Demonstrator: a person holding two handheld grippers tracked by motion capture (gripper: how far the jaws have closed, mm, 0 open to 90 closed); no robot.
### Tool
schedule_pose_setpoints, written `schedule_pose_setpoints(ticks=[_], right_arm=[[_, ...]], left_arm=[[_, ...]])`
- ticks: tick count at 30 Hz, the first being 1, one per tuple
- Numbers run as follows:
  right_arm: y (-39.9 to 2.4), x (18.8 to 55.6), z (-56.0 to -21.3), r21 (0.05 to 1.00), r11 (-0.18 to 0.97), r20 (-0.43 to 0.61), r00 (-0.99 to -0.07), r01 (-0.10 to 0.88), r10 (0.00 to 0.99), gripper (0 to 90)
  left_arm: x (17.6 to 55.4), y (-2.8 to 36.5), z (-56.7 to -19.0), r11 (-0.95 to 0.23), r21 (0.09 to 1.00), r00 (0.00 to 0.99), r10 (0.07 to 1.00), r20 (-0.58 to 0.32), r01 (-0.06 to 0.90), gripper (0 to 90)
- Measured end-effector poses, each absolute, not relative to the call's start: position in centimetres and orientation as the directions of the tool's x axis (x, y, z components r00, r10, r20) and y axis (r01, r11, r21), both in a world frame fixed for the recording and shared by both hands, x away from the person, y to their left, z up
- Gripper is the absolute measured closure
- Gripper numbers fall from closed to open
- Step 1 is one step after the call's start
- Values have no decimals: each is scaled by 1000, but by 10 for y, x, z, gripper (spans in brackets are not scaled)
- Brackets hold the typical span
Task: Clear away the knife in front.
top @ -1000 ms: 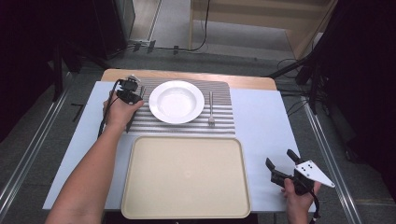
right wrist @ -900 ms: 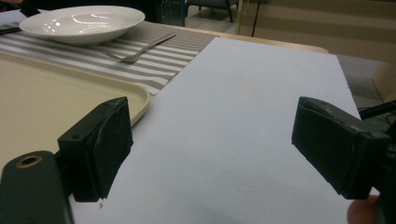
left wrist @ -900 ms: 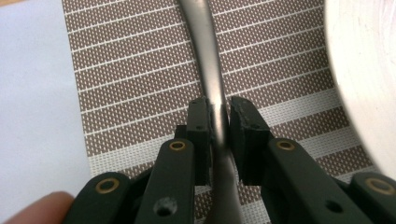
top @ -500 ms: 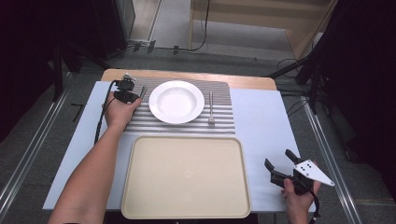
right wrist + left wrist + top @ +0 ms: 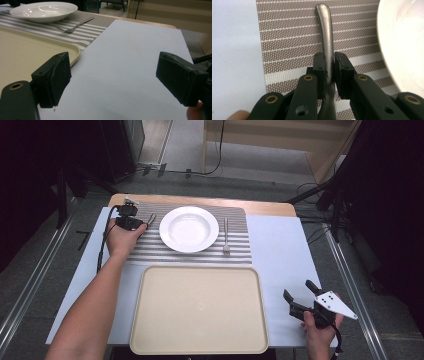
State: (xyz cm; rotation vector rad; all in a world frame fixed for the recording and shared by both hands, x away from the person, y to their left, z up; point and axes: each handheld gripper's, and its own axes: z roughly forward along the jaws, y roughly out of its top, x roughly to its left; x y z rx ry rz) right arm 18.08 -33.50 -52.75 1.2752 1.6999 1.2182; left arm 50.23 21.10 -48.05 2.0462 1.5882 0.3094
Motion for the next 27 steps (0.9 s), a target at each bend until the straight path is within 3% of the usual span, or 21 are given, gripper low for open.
schedule_pose_setpoints(ticks=[5,10,13,20,25,27], right_arm=[[-336,181,-527,944,81,16,-290,321,957,135],[-335,181,-528,943,82,16,-288,322,957,135],[-335,181,-528,943,82,15,-288,322,958,135],[-335,181,-528,943,81,16,-288,322,958,135],[-335,181,-528,943,83,14,-288,323,957,135],[-335,181,-528,943,83,14,-289,322,957,135]], left_arm=[[503,211,-490,-166,510,286,944,-167,844,786],[502,204,-486,-243,541,336,939,-77,805,736],[505,202,-487,-259,539,352,933,-76,802,716],[510,195,-489,-311,510,368,930,-11,802,730],[519,190,-485,-349,437,380,925,17,829,735],[522,190,-484,-336,424,371,929,0,841,780]])
